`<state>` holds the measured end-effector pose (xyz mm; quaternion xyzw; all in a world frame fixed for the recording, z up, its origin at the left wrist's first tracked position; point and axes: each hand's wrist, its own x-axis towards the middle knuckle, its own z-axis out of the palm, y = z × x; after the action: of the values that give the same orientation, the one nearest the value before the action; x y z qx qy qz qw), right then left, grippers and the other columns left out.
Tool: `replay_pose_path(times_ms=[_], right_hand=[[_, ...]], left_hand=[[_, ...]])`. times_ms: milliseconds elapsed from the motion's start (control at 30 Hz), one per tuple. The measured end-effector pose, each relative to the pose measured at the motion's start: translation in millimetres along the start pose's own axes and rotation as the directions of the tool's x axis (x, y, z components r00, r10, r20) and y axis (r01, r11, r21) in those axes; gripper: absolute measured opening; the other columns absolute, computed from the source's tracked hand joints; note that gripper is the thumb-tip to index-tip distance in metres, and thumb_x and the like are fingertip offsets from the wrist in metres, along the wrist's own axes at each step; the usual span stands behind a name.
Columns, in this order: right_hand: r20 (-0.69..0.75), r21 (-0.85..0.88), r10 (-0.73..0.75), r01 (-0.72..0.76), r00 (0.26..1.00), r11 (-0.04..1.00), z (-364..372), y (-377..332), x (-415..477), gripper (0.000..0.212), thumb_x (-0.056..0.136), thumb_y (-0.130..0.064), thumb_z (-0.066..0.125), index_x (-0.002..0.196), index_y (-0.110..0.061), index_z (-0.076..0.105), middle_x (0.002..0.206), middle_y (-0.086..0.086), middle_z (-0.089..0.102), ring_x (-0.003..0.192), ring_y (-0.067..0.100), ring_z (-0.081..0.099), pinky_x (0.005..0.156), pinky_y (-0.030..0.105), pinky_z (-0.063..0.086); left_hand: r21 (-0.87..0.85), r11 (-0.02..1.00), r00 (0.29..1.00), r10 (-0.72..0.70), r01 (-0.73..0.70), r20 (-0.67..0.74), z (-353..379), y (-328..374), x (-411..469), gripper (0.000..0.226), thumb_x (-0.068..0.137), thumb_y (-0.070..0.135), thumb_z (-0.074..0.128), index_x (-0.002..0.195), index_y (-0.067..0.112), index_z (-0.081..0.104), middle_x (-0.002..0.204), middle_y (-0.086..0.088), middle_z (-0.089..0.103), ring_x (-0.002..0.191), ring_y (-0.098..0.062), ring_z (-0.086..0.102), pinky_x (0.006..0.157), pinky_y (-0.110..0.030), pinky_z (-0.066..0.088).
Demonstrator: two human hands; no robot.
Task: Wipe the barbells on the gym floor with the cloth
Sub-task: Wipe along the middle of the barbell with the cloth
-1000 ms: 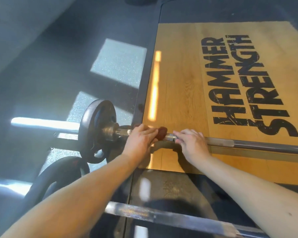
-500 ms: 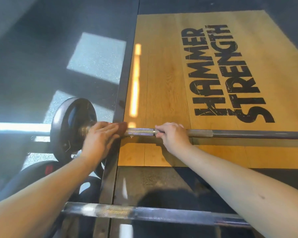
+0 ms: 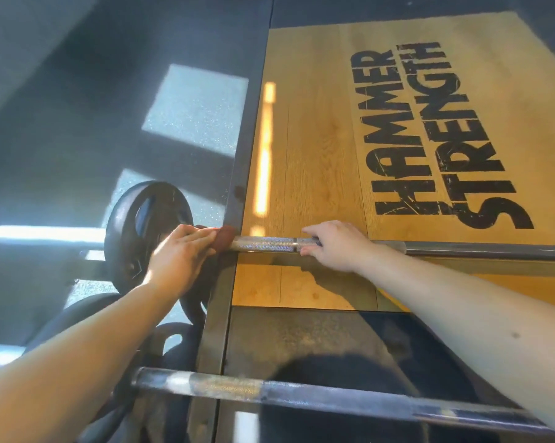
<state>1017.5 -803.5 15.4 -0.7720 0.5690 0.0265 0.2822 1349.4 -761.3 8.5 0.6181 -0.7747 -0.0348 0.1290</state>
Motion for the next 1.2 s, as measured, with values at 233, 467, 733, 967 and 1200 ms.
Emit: replay_pose_path(times_ms=[233, 467, 733, 967, 1200], right_hand=[[0.270, 0.088, 0.010, -0.035, 0.963, 0.996, -18.8, 3.3, 8.7, 0.025, 0.104, -0.041, 0.052, 0.123, -0.029, 0.065, 0.098, 0.001, 0.070, 0.085, 0.022, 0.066, 0.073, 0.035, 0.048], [-0.457, -0.206, -0.171, 0.083, 0.873, 0.975, 67.3, 14.4, -15.4, 0.036, 0.095, -0.026, 0.065, 0.130, -0.020, 0.062, 0.095, 0.000, 0.063, 0.093, 0.025, 0.058, 0.085, 0.041, 0.039], [-0.292, -0.123, -0.110, 0.076, 0.950, 0.990, 41.7, 13.5, -13.2, 0.047, 0.107, -0.043, 0.041, 0.152, -0.033, 0.043, 0.116, -0.005, 0.060, 0.116, 0.020, 0.054, 0.100, 0.041, 0.036], [-0.209, 0.012, -0.039, 0.042, 0.977, 0.999, 35.6, 9.0, -6.3, 0.041, 0.109, -0.032, 0.042, 0.150, -0.035, 0.049, 0.117, -0.005, 0.060, 0.116, 0.020, 0.052, 0.099, 0.040, 0.034], [-0.296, 0.029, -0.021, 0.031, 0.955, 0.999, 41.4, 8.1, -10.0, 0.039, 0.106, -0.027, 0.050, 0.145, -0.030, 0.055, 0.113, -0.004, 0.063, 0.110, 0.020, 0.054, 0.100, 0.041, 0.037]], left_hand=[[-0.005, 0.999, 0.999, -0.032, 0.032, -0.030, -7.2, 31.8, 1.0, 0.030, 0.090, 0.012, 0.076, 0.120, 0.013, 0.075, 0.116, -0.005, 0.073, 0.109, -0.029, 0.064, 0.088, -0.043, 0.056], [0.000, 1.000, 0.999, -0.013, 0.013, -0.040, 2.5, 36.4, -0.9, 0.028, 0.089, 0.017, 0.077, 0.117, 0.014, 0.075, 0.115, 0.001, 0.074, 0.105, -0.025, 0.061, 0.088, -0.043, 0.055], [-0.205, 0.974, 0.993, 0.086, -0.100, -0.077, 36.3, 104.4, 18.0, 0.023, 0.088, 0.021, 0.078, 0.111, 0.019, 0.078, 0.113, 0.000, 0.073, 0.094, -0.024, 0.064, 0.081, -0.046, 0.059], [-0.153, 0.981, 0.989, -0.130, 0.119, -0.068, 13.3, 9.8, -2.2, 0.029, 0.100, 0.026, 0.064, 0.127, 0.021, 0.071, 0.127, 0.001, 0.065, 0.113, -0.012, 0.057, 0.100, -0.001, 0.027], [-0.206, 0.978, 0.997, 0.004, -0.019, -0.076, 43.8, 74.8, 11.4, 0.024, 0.092, 0.022, 0.073, 0.114, 0.015, 0.077, 0.118, 0.002, 0.071, 0.101, -0.004, 0.051, 0.094, -0.021, 0.048]])
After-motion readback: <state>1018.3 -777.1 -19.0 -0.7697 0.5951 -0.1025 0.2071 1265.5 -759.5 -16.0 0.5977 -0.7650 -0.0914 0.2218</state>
